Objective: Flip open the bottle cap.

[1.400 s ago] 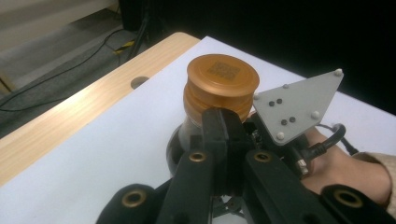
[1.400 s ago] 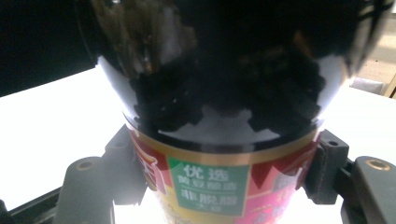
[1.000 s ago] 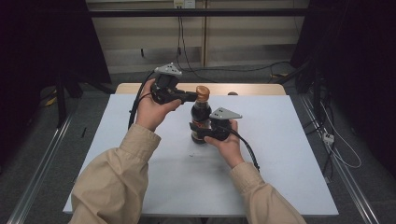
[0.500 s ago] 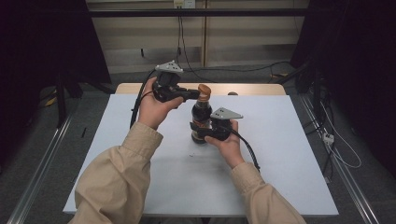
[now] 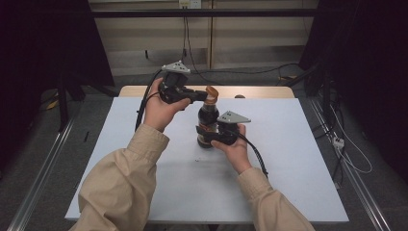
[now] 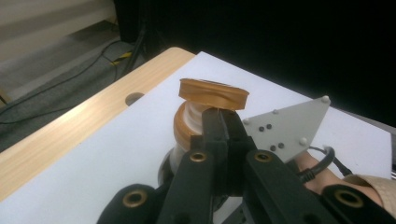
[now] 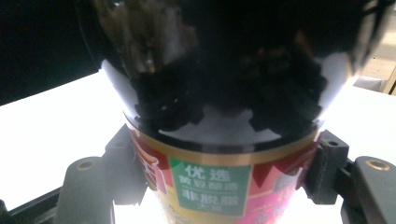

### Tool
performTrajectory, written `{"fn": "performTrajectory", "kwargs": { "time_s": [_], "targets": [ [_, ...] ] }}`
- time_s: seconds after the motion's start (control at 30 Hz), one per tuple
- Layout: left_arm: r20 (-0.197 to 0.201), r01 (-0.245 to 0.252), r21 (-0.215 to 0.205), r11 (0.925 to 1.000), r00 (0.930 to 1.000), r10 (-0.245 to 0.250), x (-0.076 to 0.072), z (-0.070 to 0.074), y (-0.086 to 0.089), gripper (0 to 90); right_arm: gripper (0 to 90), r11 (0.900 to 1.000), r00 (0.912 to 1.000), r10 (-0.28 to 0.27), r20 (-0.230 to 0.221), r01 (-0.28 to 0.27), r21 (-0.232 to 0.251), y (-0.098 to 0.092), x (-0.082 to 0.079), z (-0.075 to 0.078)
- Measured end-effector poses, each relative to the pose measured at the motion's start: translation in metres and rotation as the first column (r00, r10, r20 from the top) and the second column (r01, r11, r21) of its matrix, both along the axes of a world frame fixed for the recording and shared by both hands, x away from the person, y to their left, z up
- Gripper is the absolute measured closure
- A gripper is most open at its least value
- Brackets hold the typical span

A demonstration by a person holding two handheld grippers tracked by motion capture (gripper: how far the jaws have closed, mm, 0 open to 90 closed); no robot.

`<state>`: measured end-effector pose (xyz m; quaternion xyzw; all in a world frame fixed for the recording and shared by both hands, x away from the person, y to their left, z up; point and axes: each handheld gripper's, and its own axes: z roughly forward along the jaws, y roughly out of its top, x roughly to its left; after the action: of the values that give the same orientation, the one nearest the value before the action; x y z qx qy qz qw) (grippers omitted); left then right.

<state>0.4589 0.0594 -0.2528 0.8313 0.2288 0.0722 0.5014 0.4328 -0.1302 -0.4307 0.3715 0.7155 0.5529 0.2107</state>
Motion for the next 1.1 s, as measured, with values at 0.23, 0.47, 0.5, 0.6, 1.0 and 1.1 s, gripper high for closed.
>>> {"fn": "performTrajectory", "kwargs": {
  "time_s": [0.23,0.47,0.5,0.6,1.0,1.1],
  "targets": [
    [-0.016,0.008,-0.013,0.9999,0.9998,-0.008,0.005,0.000,-0.001,90.0,30.4,1.000,1.0000,-0.003,-0.006,0.003,0.006,-0.001,0.001,0.000],
    [-0.008,0.020,-0.025,0.9995,0.9998,-0.020,0.006,0.002,-0.003,90.0,30.7,1.000,1.0000,-0.001,-0.007,0.001,0.004,-0.002,0.001,0.001],
    [-0.002,0.017,-0.027,0.9995,0.9999,-0.017,0.006,0.003,-0.004,90.0,30.7,1.000,1.0000,0.000,-0.008,0.000,0.000,-0.002,0.001,0.001],
    [0.006,0.016,-0.043,0.9990,0.9999,-0.015,0.007,0.007,-0.007,90.0,30.6,0.999,0.9998,0.017,0.006,-0.017,-0.035,0.001,-0.001,0.002],
    [0.004,0.027,-0.034,0.9991,0.9996,-0.027,0.003,0.012,0.000,90.0,29.5,0.999,1.0000,0.002,0.009,-0.002,-0.033,0.004,-0.002,0.001],
    [0.004,0.030,-0.039,0.9988,0.9995,-0.030,0.001,0.011,0.006,90.0,28.8,1.000,0.9999,0.011,-0.002,-0.011,-0.022,0.002,-0.001,0.001]
  ]
}}
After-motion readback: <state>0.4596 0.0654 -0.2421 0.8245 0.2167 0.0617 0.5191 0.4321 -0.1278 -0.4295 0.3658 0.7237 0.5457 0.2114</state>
